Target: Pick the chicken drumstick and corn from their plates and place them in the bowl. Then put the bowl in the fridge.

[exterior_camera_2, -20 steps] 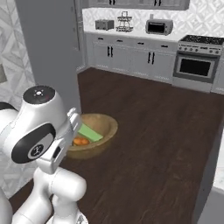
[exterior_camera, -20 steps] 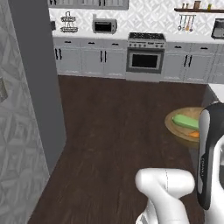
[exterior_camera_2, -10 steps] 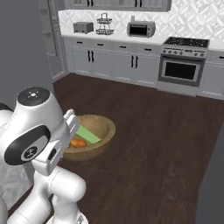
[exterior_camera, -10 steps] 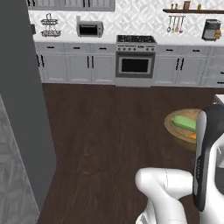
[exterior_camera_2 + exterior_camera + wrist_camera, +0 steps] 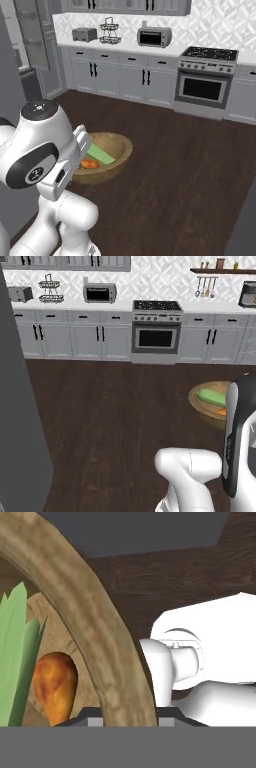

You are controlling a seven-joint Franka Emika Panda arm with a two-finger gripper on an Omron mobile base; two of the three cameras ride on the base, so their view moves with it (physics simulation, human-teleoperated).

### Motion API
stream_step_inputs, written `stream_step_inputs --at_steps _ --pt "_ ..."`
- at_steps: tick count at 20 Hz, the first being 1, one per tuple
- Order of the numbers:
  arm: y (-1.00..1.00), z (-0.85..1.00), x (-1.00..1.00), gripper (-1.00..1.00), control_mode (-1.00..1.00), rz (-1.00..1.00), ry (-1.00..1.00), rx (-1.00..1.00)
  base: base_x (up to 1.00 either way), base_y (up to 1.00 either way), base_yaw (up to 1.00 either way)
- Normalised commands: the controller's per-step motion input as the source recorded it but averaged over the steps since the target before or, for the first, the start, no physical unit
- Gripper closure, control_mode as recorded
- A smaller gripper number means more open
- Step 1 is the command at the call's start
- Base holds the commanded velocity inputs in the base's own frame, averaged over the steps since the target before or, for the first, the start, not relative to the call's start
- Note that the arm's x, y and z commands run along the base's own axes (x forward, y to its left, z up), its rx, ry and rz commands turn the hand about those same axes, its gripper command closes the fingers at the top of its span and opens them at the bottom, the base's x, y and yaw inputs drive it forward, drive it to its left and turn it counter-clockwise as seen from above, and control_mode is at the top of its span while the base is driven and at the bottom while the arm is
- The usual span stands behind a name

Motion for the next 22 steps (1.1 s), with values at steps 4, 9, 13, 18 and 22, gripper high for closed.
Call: stream_step_inputs --at_steps 4,9,13,18,22 --pt "0.00 0.00 0.00 1.00 1.00 0.00 0.00 0.00 1.00 -0.02 0.09" --pt "0.00 0.00 0.00 1.00 1.00 0.00 0.00 0.00 1.00 -0.06 0.24" --pt "0.00 0.00 0.00 1.00 1.00 0.00 0.00 0.00 1.00 -0.05 0.29" --pt "0.00 0.00 0.00 1.00 1.00 0.00 0.00 0.00 1.00 -0.08 0.34" --pt "0.00 0.00 0.00 1.00 1.00 0.00 0.00 0.00 1.00 -0.03 0.42"
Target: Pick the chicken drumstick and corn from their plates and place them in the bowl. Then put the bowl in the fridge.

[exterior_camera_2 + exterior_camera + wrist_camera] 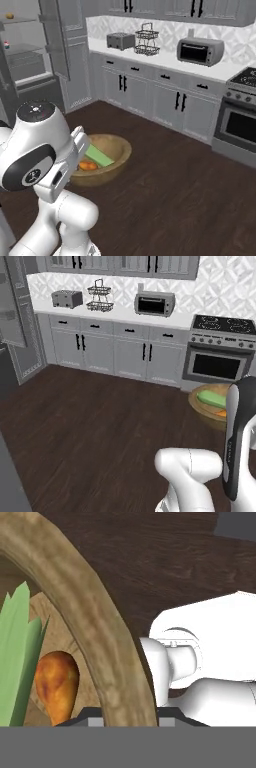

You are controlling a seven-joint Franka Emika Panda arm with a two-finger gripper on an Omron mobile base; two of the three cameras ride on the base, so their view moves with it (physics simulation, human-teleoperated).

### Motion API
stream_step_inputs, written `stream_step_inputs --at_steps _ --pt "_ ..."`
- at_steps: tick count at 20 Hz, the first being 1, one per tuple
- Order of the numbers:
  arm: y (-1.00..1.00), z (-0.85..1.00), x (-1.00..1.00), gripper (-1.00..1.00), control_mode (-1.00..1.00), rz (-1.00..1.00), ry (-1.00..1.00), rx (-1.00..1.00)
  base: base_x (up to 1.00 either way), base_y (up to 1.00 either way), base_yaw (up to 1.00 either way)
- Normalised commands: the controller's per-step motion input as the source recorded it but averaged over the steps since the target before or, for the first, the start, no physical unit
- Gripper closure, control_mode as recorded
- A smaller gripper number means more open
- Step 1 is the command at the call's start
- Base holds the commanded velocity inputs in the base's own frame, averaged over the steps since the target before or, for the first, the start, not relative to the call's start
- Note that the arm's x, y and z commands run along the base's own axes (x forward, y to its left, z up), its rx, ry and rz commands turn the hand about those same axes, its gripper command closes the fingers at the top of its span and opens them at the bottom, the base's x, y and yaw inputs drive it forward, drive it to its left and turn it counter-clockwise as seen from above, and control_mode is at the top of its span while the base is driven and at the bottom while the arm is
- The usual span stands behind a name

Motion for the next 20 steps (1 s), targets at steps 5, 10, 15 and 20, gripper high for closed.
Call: stream_step_inputs --at_steps 5,10,15,20 --pt "0.00 0.00 0.00 1.00 1.00 0.00 0.00 0.00 1.00 0.00 0.44" --pt "0.00 0.00 0.00 1.00 1.00 0.00 0.00 0.00 1.00 0.00 0.49" --pt "0.00 0.00 0.00 1.00 1.00 0.00 0.00 0.00 1.00 -0.14 0.56" --pt "0.00 0.00 0.00 1.00 1.00 0.00 0.00 0.00 1.00 -0.27 0.60"
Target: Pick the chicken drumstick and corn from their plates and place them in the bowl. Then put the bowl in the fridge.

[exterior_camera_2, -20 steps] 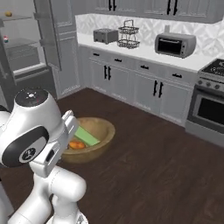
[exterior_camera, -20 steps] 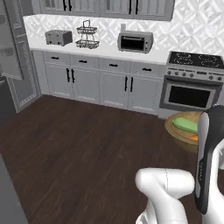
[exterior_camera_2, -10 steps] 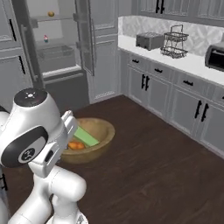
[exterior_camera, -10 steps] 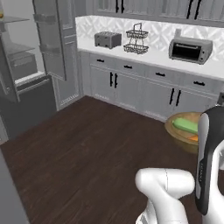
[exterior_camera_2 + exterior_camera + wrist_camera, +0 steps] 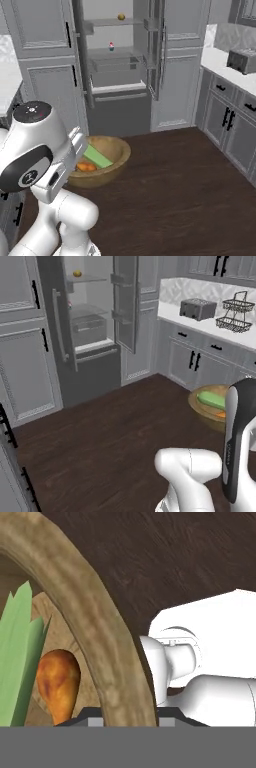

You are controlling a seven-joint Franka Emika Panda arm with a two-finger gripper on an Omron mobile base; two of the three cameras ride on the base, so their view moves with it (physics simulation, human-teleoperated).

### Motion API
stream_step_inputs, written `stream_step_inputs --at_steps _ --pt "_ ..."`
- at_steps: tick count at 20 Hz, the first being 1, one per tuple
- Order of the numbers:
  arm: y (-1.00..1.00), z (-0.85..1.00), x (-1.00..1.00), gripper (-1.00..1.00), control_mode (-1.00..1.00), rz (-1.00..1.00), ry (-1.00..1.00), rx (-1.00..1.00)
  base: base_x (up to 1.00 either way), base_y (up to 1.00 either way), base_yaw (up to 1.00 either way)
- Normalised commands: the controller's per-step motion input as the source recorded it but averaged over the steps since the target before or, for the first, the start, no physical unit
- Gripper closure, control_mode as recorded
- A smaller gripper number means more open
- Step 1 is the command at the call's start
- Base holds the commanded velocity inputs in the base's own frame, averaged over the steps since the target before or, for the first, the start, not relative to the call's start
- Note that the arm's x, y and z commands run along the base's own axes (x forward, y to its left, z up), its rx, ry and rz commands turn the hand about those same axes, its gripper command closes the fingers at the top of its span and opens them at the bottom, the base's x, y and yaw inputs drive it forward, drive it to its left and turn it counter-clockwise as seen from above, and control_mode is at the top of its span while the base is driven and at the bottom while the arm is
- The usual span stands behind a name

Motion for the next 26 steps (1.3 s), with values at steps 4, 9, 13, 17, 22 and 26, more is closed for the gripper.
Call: stream_step_inputs --at_steps 4,9,13,17,22,26 --pt "0.00 0.00 0.00 1.00 1.00 0.00 0.00 0.00 1.00 -0.31 0.54" --pt "0.00 0.00 0.00 1.00 1.00 0.00 0.00 0.00 1.00 -0.38 0.53" --pt "0.00 0.00 0.00 1.00 1.00 0.00 0.00 0.00 1.00 -0.73 0.48" --pt "0.00 0.00 0.00 1.00 1.00 0.00 0.00 0.00 1.00 -0.80 0.48" --pt "0.00 0.00 0.00 1.00 1.00 0.00 0.00 0.00 0.98 -0.51 0.32" --pt "0.00 0.00 0.00 1.00 1.00 0.00 0.00 0.00 0.98 -0.50 0.11"
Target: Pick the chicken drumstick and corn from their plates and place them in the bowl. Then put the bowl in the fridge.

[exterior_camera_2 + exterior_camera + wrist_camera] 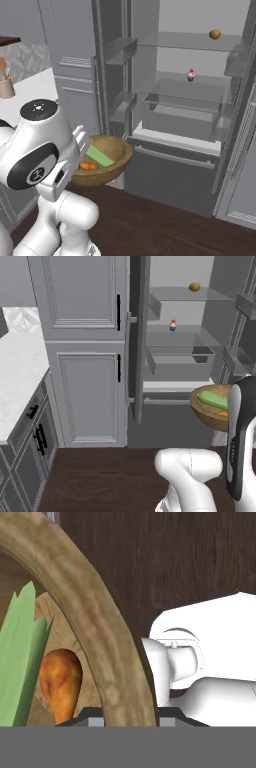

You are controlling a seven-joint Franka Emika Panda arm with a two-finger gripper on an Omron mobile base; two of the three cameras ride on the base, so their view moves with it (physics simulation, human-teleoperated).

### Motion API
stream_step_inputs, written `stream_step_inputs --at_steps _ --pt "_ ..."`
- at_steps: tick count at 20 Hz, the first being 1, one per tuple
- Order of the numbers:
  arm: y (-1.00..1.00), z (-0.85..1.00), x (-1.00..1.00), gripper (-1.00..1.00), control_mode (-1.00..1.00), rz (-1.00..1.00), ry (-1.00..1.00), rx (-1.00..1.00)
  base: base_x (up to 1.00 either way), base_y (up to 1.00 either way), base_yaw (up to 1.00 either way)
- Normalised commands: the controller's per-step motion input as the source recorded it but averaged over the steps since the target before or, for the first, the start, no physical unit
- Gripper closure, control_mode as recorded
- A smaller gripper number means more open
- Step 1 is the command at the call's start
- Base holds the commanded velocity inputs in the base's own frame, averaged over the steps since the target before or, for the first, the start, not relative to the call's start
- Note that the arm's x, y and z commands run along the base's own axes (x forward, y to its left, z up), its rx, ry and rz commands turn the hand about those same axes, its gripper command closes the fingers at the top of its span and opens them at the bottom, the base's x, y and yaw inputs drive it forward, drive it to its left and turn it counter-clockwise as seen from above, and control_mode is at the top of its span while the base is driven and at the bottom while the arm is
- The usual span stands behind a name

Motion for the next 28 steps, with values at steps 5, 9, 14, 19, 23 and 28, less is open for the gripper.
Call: stream_step_inputs --at_steps 5,9,14,19,23,28 --pt "0.00 0.00 0.00 1.00 1.00 0.00 0.00 0.00 0.66 -0.50 0.01" --pt "0.00 0.00 0.00 1.00 1.00 0.00 0.00 0.00 0.47 -0.64 0.00" --pt "0.00 0.00 0.00 1.00 1.00 0.00 0.00 0.00 0.61 -0.39 0.00" --pt "0.00 0.00 0.00 1.00 1.00 0.00 0.00 0.00 0.91 -0.15 0.00" --pt "0.00 0.00 0.00 1.00 1.00 0.00 0.00 0.00 1.00 -0.30 0.00" --pt "0.00 0.00 0.00 1.00 1.00 0.00 0.00 0.00 0.84 -0.13 0.00"
